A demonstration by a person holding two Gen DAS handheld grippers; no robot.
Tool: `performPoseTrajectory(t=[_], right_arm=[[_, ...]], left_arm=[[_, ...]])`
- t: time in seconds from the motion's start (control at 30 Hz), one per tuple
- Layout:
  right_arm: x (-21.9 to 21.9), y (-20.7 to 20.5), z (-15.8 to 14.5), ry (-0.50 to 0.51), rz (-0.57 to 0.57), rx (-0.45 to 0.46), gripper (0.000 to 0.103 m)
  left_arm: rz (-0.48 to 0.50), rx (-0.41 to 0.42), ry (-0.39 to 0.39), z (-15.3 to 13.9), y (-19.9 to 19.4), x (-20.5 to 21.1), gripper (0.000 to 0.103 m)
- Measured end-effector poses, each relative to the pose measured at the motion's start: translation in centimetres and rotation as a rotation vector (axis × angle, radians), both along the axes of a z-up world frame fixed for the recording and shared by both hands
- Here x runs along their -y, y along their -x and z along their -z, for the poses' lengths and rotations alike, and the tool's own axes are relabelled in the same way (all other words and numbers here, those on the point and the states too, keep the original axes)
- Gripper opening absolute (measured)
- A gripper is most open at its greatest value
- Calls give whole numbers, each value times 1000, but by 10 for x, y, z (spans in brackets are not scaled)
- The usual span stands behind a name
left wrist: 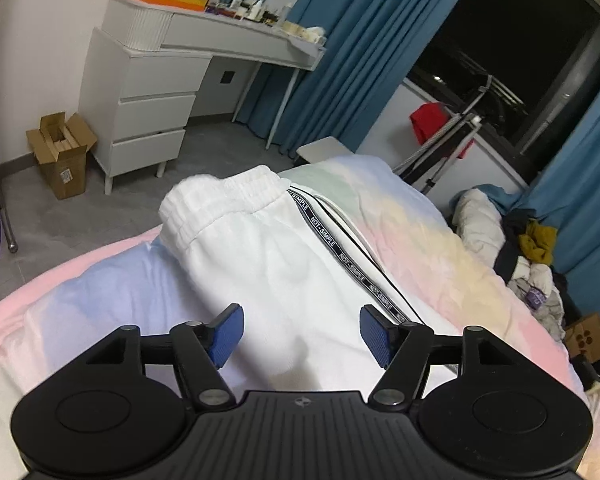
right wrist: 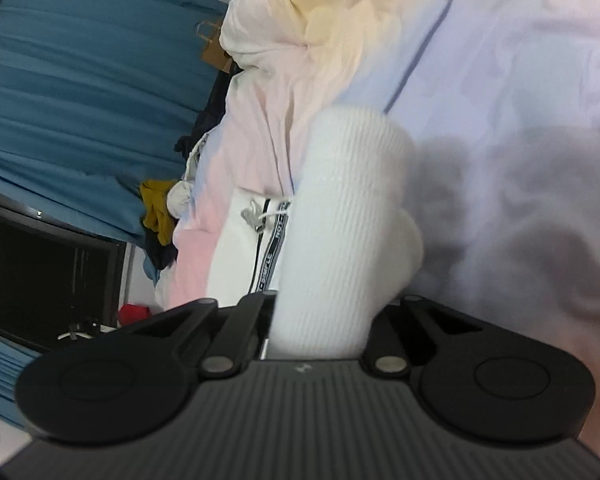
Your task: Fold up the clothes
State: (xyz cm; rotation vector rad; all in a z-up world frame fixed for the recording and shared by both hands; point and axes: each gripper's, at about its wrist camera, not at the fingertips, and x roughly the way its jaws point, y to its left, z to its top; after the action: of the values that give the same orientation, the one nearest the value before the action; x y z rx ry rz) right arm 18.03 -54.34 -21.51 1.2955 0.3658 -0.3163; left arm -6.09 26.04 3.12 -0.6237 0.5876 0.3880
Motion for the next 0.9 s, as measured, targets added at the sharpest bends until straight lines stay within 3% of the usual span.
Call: performPoseTrajectory(t=[0.2,0.3,0.43,0.7,0.9], right_arm=[[0,1,-2,37,-3,-16,10],[-2,0,-9,67,-7,-11,10],[-2,-1,-15,87,-9,-8,10],[-4,2,-25,136,-19,5,10],[-8,6,-35,184,-22,9,10]], left_arm=[[72,60,-108,-31,14,22,69],[141,93,-173,-45,-3,47,74],[279,96,-211,-41,-49,94,74],[553,93,-276,33,-150,211,73],[675,27,-393,93,-186,271,73]])
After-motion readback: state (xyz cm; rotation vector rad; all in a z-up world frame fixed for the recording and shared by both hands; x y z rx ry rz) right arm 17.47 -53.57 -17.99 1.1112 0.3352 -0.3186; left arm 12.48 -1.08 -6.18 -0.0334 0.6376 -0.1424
